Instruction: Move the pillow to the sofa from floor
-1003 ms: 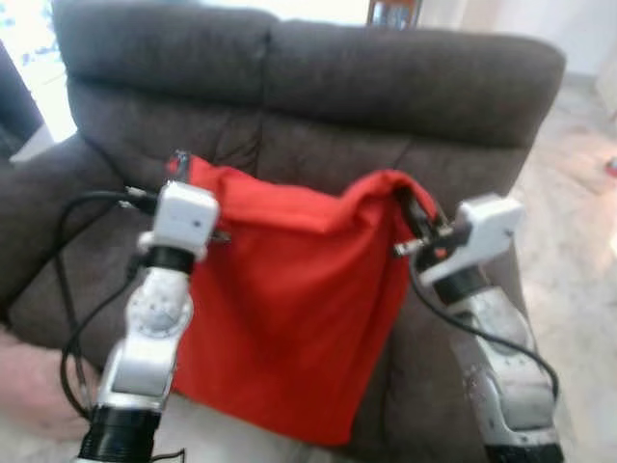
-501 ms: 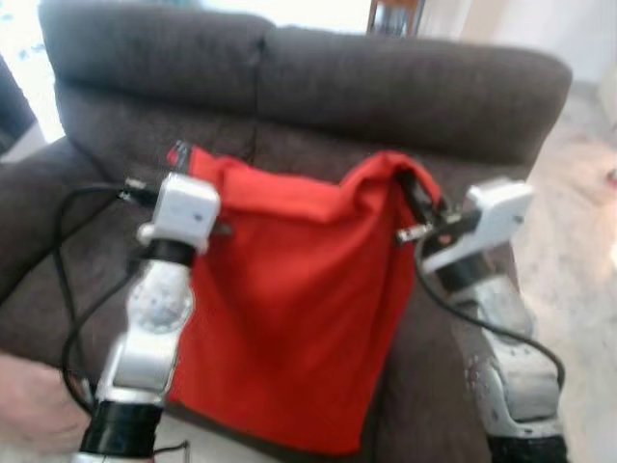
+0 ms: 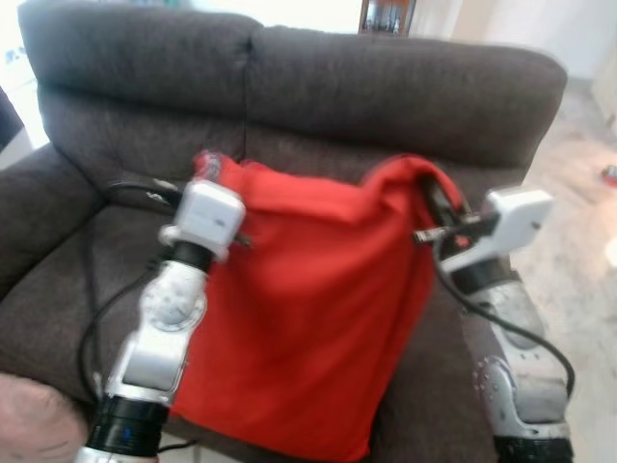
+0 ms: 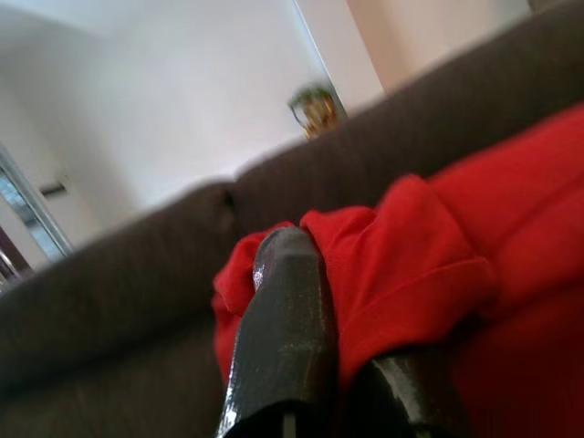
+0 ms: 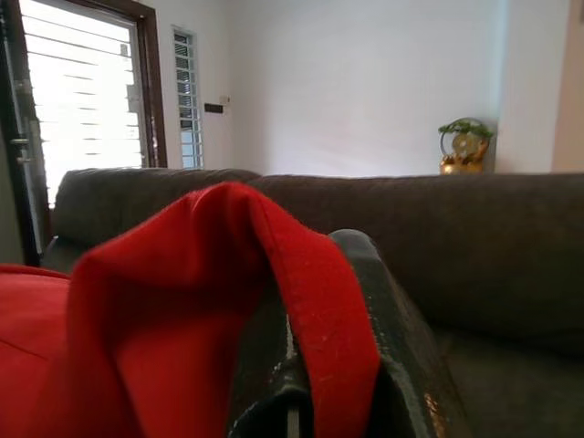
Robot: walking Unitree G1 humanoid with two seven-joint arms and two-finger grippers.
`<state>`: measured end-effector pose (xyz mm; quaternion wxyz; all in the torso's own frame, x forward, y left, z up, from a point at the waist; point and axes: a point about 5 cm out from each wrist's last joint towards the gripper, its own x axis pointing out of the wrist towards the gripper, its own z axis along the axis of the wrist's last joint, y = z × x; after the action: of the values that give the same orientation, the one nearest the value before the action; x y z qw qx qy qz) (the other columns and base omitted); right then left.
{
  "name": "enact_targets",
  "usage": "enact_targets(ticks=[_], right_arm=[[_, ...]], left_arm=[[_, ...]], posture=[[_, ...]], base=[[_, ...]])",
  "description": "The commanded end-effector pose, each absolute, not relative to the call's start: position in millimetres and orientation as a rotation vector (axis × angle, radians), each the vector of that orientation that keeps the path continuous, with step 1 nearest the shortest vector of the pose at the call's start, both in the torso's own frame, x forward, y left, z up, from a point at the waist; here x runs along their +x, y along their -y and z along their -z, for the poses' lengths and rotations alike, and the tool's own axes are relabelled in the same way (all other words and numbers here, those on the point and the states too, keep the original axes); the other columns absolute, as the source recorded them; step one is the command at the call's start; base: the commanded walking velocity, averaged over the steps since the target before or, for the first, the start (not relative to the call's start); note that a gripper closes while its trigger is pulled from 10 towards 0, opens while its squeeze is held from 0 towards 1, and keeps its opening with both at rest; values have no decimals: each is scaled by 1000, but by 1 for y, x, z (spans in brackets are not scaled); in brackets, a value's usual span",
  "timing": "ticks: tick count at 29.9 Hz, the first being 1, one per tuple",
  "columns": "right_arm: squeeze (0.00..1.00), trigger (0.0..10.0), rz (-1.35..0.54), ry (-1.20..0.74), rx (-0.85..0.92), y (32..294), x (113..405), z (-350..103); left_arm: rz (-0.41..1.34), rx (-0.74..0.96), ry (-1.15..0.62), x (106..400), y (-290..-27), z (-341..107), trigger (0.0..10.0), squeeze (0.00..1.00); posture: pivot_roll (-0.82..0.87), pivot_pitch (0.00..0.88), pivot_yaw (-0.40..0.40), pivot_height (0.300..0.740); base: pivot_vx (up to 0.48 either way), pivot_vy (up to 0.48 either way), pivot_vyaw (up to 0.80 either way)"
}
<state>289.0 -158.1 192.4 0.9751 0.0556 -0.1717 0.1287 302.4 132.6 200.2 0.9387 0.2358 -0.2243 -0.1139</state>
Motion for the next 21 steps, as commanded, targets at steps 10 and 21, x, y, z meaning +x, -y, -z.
enact_targets(ticks=[10, 21], right_arm=[[0, 10000, -250, 326, 107, 159, 286, -181], [1000, 10000, -245, 327, 107, 159, 287, -181]], left_arm=[[316, 523, 358, 297, -131, -178, 10000, 0], [311, 522, 371, 298, -132, -179, 10000, 1000]], posture=[[77, 35, -35, 740], [75, 27, -32, 740]], base=[[0, 0, 0], [0, 0, 0]])
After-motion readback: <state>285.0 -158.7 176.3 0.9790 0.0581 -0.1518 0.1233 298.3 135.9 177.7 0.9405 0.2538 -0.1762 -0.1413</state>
